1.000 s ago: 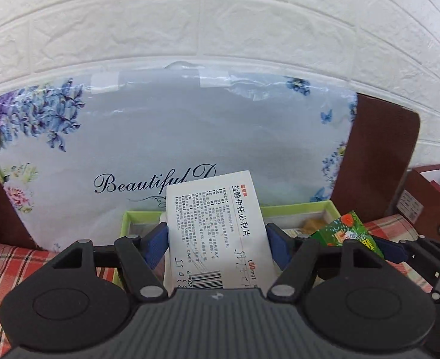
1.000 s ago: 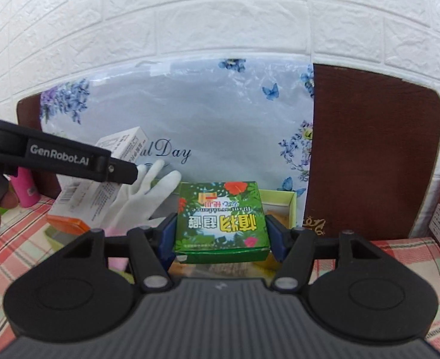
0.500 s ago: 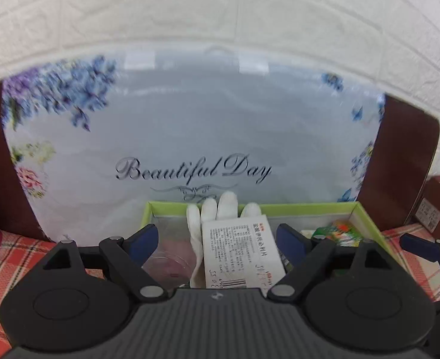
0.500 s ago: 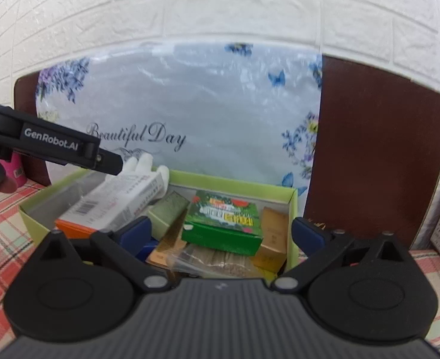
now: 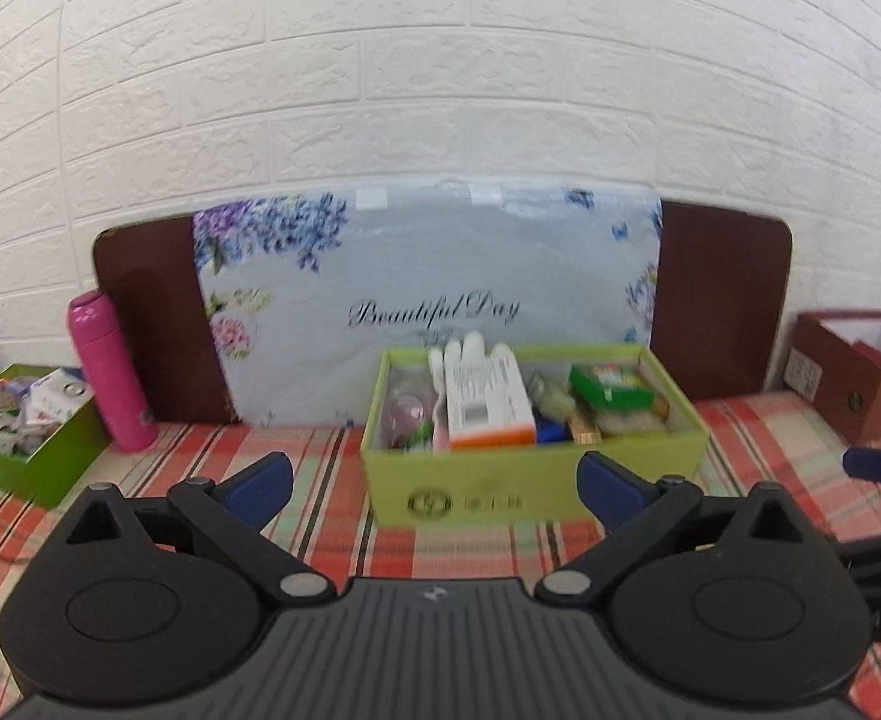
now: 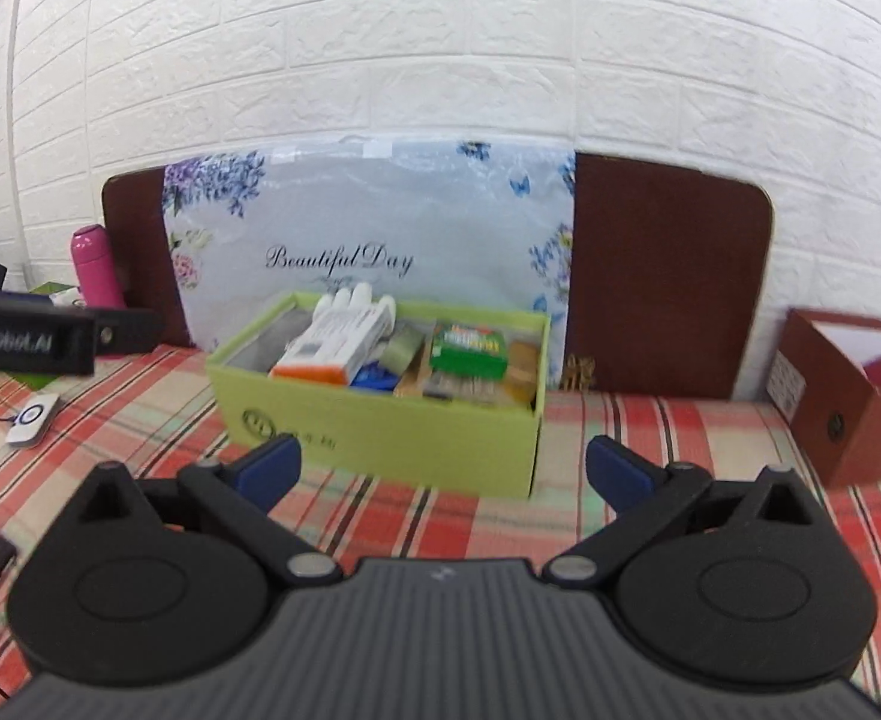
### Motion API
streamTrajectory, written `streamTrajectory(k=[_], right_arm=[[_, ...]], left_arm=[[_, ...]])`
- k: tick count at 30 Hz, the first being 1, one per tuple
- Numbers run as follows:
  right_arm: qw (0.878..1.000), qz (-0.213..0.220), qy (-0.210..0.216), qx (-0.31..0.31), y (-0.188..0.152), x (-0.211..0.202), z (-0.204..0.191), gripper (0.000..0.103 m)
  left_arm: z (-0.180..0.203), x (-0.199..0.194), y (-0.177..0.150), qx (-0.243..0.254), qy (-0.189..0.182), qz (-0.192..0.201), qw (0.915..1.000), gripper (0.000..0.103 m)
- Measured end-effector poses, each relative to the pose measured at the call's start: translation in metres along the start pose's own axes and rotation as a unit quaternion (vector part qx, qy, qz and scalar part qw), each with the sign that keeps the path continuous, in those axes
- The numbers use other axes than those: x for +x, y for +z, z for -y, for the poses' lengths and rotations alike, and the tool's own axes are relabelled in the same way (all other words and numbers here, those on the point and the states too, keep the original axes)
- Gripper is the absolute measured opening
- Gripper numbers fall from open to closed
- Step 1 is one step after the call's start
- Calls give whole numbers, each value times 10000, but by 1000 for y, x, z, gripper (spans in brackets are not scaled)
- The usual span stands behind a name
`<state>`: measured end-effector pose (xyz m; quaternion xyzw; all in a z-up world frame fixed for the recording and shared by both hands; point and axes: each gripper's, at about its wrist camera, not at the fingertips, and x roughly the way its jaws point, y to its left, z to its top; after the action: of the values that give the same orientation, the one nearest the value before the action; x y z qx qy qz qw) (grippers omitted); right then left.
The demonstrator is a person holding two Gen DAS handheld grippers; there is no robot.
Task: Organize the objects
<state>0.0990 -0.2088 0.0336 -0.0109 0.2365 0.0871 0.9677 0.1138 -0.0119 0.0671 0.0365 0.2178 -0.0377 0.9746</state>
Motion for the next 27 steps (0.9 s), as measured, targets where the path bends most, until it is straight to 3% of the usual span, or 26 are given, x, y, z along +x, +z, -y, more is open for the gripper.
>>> streamTrajectory(k=[9, 27], right_arm=[[9993, -209, -185, 237, -48, -39, -4, 103], [9990, -233, -179, 343, -55, -46, -2, 103]], left_arm=[[3, -32, -50, -76, 406, -392, 9984, 103], [5, -38, -54, -40, 405, -333, 9986, 103]])
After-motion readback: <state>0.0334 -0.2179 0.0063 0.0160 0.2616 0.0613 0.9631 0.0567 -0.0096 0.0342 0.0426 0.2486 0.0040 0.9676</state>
